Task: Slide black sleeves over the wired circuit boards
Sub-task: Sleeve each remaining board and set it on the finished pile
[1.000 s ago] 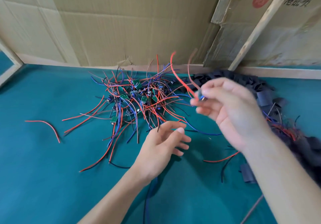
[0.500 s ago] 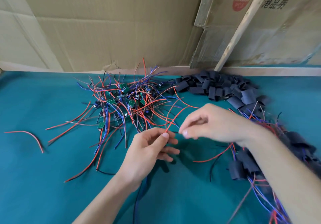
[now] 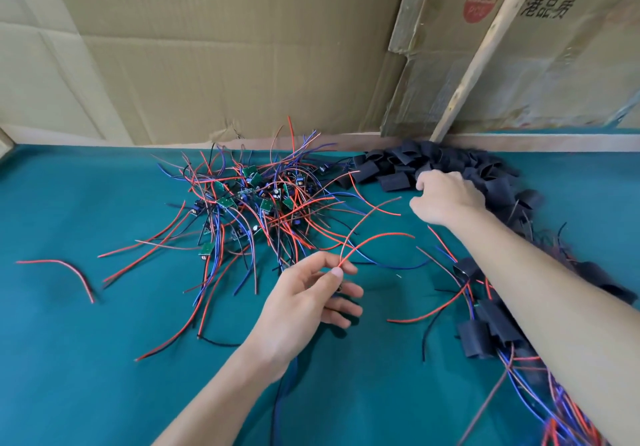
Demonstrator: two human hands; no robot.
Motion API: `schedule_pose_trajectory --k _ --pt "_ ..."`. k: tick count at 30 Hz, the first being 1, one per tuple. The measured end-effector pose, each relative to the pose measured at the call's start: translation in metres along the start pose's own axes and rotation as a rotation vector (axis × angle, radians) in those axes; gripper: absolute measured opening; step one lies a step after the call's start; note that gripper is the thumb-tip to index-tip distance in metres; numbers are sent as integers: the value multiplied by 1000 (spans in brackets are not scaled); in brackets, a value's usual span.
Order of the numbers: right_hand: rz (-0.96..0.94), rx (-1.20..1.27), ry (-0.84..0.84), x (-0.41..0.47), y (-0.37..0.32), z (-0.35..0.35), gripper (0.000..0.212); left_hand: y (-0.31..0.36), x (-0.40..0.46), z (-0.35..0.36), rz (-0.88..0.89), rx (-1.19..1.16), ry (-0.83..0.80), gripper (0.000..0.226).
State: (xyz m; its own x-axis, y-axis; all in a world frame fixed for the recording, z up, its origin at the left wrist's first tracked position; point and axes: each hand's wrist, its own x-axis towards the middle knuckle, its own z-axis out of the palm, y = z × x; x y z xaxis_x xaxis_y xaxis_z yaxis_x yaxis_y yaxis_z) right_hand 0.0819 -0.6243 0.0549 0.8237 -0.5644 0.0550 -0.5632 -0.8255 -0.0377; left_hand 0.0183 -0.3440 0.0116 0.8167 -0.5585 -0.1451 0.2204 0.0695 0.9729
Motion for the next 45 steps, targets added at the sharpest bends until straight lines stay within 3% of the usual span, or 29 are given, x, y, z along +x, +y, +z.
schedule_pose_trajectory --k 9,15,25,33,37,41,43,45 --pt "33 117 107 2 15 0 13 0 1 -1 -13 -11 -2 20" --pt "18 86 81 3 22 1 40 3 -1 -1 -22 -11 -17 19" --pt "75 87 99 6 22 3 41 7 -2 -1 -45 -29 -28 19" --pt "154 105 93 1 25 3 25 8 -2 -1 -54 -39 -26 20" --pt "175 184 145 -1 26 -3 15 8 -1 -2 -57 -42 -24 20" --pt "240 338 229 -21 24 -21 21 6 1 -3 -56 -53 -6 21" --pt "274 482 293 -44 22 -26 21 5 1 -2 -43 -82 8 22" --pt "184 760 257 -77 9 -26 22 4 2 -1 -22 -99 28 21"
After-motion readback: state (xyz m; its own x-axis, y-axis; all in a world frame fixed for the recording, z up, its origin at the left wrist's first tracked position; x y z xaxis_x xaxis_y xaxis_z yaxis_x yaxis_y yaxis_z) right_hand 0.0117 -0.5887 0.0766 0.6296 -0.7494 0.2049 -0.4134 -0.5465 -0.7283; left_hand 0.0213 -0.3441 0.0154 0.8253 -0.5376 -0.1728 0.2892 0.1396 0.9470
